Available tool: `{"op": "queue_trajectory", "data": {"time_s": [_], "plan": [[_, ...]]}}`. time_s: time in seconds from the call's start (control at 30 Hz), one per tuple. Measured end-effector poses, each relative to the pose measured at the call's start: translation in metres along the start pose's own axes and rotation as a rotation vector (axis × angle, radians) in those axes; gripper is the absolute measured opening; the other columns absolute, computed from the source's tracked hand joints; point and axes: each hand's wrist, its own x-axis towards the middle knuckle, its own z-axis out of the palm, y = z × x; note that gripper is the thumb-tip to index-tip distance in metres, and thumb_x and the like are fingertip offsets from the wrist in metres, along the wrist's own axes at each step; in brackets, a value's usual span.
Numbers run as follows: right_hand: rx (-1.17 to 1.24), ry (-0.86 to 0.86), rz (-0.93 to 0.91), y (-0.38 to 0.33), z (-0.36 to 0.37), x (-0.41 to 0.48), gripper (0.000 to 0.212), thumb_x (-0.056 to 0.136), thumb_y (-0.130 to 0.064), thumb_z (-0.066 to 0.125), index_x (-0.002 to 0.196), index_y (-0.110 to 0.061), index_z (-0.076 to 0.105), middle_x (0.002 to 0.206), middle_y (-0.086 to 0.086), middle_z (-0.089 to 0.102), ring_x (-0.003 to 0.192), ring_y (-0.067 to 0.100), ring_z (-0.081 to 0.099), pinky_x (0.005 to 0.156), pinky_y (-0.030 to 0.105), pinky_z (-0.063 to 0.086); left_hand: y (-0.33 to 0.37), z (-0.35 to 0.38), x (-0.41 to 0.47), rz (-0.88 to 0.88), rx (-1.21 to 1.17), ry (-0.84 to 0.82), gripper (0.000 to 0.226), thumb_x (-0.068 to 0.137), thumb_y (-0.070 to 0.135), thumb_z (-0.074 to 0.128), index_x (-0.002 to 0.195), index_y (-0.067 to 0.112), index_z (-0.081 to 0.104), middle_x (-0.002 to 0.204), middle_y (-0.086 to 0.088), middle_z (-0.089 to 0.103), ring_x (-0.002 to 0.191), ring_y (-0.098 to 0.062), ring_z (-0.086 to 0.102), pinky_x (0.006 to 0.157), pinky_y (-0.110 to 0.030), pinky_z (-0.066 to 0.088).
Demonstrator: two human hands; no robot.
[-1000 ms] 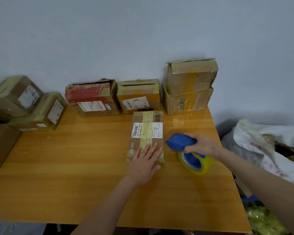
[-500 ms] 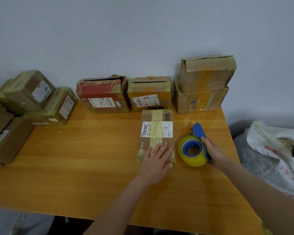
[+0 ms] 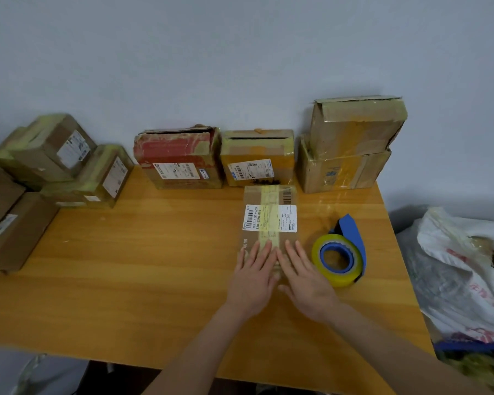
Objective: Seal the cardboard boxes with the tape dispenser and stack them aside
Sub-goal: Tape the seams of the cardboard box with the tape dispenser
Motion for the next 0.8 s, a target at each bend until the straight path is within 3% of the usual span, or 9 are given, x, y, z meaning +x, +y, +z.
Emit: {"op": "queue_trajectory", "data": {"time_s": [0.17,0.27,0.33,0.43,0.5,0.53,0.6,0.7,0.8], "plan": [[0.114,-0.005,0.062,0.003,0.001,0.001,0.074,0.101,-0.051,0.031,0.148,-0.025,-0.020,0.152,-0.002,-0.037,0.143,0.019,-0.031,0.123,0.038,0.005,-0.012,0.001,0.000,-0.078,-0.224,0.087,0.057,0.103,0.045,0.020,0.152,0.021,0.001,0.156,0.008,-0.009,0.146,-0.012,-0.011,0.121,-0.035,-0.005],[0.283,0.008,0.222,-0.003,0.001,-0.004,0.079,0.100,-0.052,0.034,0.152,-0.022,-0.019,0.153,0.002,-0.038,0.148,0.025,0.017,0.108,0.032,0.040,-0.019,-0.001,-0.007,-0.315,-0.472,0.100,0.063,0.102,0.041,0.028,0.154,0.018,0.000,0.160,0.000,-0.011,0.148,-0.018,-0.001,0.119,-0.040,0.017],[0.375,-0.021,0.245,-0.009,-0.001,-0.003,0.082,0.100,-0.051,0.034,0.150,-0.022,-0.024,0.156,0.005,-0.033,0.136,0.023,0.041,0.096,0.031,0.049,-0.013,-0.004,-0.006,-0.396,-0.640,0.073,0.067,0.102,0.038,0.033,0.154,0.016,-0.004,0.161,-0.003,-0.009,0.147,-0.023,0.013,0.114,-0.039,0.025],[0.504,-0.051,0.236,-0.006,-0.005,0.002,0.080,0.101,-0.048,0.035,0.148,-0.029,-0.027,0.161,0.006,-0.019,0.138,0.024,0.039,0.102,0.037,0.044,-0.010,-0.005,-0.003,-0.485,-0.864,0.121,0.066,0.102,0.029,0.040,0.154,0.009,0.004,0.154,-0.008,0.030,0.134,-0.021,0.039,0.097,-0.019,0.034],[0.566,-0.038,0.205,0.002,-0.012,0.000,0.075,0.101,-0.046,0.038,0.152,-0.031,-0.016,0.162,0.007,0.017,0.128,0.019,0.049,0.100,0.037,0.047,-0.019,-0.008,-0.005,-0.520,-0.925,0.161,0.054,0.101,0.028,0.045,0.149,0.010,0.028,0.136,-0.004,0.054,0.111,-0.012,0.053,0.080,-0.010,0.039],[0.573,-0.001,0.226,0.007,-0.015,-0.002,0.072,0.101,-0.046,0.039,0.154,-0.030,-0.006,0.151,0.008,0.040,0.115,0.016,0.056,0.093,0.035,0.051,-0.026,-0.009,-0.008,-0.540,-0.933,0.203,0.047,0.100,0.028,0.049,0.143,0.011,0.040,0.129,-0.004,0.059,0.105,-0.009,0.055,0.078,-0.011,0.042],[0.539,0.132,0.326,0.015,-0.020,-0.005,0.065,0.099,-0.045,0.045,0.154,-0.025,0.017,0.125,0.004,0.062,0.099,0.015,0.062,0.080,0.034,0.055,-0.039,-0.007,-0.014,-0.625,-0.934,0.316,0.038,0.094,0.030,0.058,0.127,0.010,0.057,0.115,-0.004,0.065,0.098,-0.012,0.059,0.079,-0.021,0.049],[0.558,0.169,0.373,0.017,-0.021,-0.006,0.059,0.097,-0.042,0.053,0.148,-0.019,0.033,0.083,-0.001,0.061,0.070,0.011,0.060,0.055,0.023,0.047,-0.046,-0.007,-0.018,-0.705,-1.054,0.350,0.030,0.090,0.025,0.066,0.114,0.008,0.063,0.089,0.001,0.067,0.082,-0.014,0.065,0.079,-0.037,0.057],[0.612,0.151,0.340,0.014,-0.020,-0.003,0.056,0.096,-0.031,0.058,0.147,-0.021,0.037,0.077,-0.004,0.059,0.066,0.008,0.056,0.054,0.017,0.045,-0.044,-0.008,-0.015,-0.670,-1.149,0.322,0.027,0.087,0.016,0.070,0.112,0.009,0.063,0.079,0.003,0.066,0.072,-0.009,0.064,0.076,-0.031,0.058]]}}
